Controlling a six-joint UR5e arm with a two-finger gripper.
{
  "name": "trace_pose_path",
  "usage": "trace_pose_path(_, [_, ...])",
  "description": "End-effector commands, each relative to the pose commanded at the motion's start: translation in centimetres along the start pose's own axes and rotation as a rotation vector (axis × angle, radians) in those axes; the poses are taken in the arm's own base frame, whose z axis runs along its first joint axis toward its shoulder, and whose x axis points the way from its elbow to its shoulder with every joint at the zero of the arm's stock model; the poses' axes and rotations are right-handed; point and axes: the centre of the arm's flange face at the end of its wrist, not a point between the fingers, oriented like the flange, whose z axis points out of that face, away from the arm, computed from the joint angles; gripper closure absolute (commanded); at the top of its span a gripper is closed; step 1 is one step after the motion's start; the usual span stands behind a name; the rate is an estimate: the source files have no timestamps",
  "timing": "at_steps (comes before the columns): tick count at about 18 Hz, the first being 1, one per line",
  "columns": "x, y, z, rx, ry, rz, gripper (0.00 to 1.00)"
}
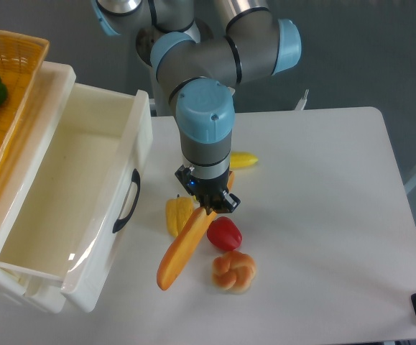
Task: Place the long bread in the upper white drawer
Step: 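Close the gripper on the orange long bread near its end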
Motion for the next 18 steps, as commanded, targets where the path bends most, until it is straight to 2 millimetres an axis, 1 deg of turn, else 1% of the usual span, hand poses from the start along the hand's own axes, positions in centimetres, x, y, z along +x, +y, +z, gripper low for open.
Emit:
trace_pose_path(1, [0.2, 0.0, 0.3, 0.0, 0.005, 0.0, 1.0])
trace_pose_path(5, [-0.4, 0.0, -0.7, 0.004, -0.012, -0.005, 1.0])
trace_pose_path(10, [-0.6, 0.4, -1.1, 0.004, -0.016, -0.014, 1.0])
trace_pose_path(14, [-0.1, 0.4, -2.7, 0.019, -0.034, -0.009, 1.0])
trace_pose_path(16, [0.2, 0.5, -4.2, 0.023, -0.038, -0.015, 1.0])
trace_pose_path(18, [0.4, 0.4, -5.9, 0.002, -0.003, -0.053, 1.0])
